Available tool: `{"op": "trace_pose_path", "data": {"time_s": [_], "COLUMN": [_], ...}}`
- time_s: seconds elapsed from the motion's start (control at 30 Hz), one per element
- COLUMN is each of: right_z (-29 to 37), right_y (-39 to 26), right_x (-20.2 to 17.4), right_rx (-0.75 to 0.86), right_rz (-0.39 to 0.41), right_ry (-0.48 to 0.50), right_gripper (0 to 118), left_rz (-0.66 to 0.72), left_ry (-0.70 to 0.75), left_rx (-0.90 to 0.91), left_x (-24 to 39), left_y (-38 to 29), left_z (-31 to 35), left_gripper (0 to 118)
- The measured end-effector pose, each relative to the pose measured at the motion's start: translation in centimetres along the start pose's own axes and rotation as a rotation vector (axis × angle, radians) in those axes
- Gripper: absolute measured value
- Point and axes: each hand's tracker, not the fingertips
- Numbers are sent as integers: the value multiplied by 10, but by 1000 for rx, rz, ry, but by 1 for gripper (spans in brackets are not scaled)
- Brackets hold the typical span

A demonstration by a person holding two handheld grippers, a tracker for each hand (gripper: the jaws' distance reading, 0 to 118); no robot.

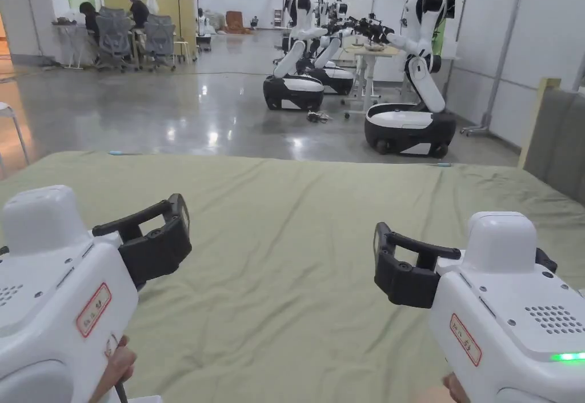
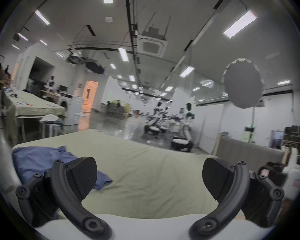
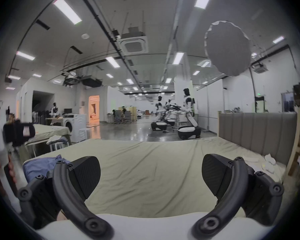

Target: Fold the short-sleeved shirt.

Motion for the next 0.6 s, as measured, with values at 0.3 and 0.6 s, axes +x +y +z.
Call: {"op": "trace_pose_path", "data": {"time_s": [0.3, 0.6], "right_z": [-8, -11], "right_y": [-9, -10], "right_x": [-7, -24], "right_rx": [-82, -111], "right_rz": [11, 57], "right_ry": [-29, -21], "right_gripper": [117, 117], "left_rz": [-149, -294], "left_ry": [45, -11], "left_rx": [-60, -35], "left_x": [13, 32], "left_y": [-23, -23], "left_z": [-1, 6], "left_gripper": [118, 118]}}
